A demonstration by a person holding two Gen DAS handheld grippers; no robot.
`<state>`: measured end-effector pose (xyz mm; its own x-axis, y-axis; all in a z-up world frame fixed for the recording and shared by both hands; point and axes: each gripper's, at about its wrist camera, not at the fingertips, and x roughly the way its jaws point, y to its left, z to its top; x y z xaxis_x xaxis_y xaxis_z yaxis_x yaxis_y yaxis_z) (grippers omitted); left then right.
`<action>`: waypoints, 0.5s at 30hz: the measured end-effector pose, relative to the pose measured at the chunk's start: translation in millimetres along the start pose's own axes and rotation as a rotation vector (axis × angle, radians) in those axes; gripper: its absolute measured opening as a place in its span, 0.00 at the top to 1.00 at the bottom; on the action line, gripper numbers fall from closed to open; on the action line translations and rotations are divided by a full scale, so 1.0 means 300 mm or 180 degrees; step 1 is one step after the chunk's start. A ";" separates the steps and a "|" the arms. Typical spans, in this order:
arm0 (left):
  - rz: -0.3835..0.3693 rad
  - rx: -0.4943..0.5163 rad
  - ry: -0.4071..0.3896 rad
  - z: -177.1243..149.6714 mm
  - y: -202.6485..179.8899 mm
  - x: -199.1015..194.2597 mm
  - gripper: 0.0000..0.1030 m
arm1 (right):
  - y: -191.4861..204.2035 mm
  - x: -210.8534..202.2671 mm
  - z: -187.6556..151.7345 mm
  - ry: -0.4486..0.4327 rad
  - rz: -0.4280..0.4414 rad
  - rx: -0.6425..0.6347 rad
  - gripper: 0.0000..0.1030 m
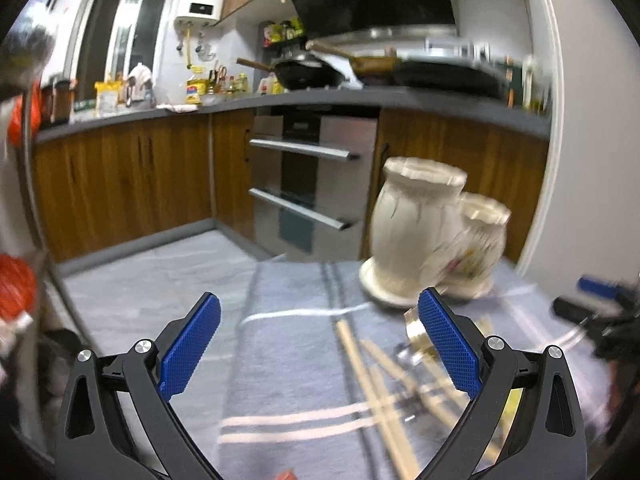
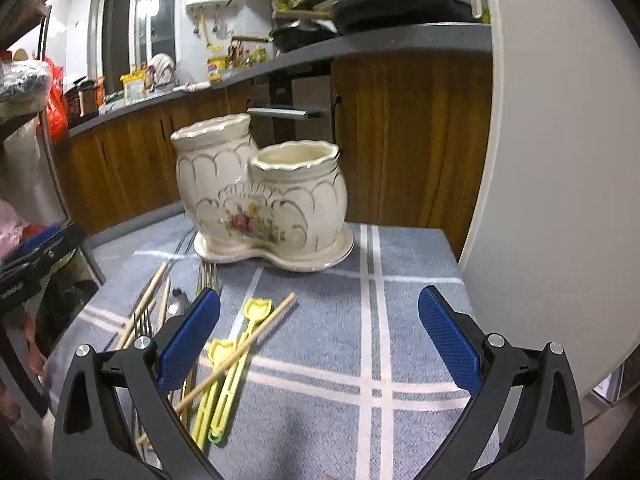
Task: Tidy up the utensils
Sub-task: 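Lower the right tool onto the yellow-green plastic utensil, grasp and lift it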
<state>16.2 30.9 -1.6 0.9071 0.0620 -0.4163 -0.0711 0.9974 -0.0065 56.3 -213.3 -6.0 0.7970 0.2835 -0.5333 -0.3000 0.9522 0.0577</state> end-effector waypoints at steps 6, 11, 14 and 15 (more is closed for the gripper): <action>-0.0232 -0.0012 0.0386 -0.022 0.022 0.039 0.05 | -0.019 0.058 -0.018 0.0321 0.0223 0.0145 0.05; -0.0299 0.0032 0.0528 -0.053 0.028 0.057 0.05 | 0.018 0.085 -0.037 0.0451 0.0218 -0.0008 0.06; -0.0359 0.0023 0.0601 -0.060 0.030 0.070 0.05 | 0.025 0.092 -0.039 0.0491 0.0233 -0.0033 0.11; -0.0377 0.0015 0.0614 -0.058 0.030 0.075 0.05 | 0.026 0.094 -0.040 0.0511 0.0235 -0.0044 0.15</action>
<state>28.6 40.6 -26.9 0.8129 -0.0630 -0.5790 0.0335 0.9975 -0.0615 70.2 -199.3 -30.7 0.6789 0.3297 -0.6560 -0.3628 0.9274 0.0906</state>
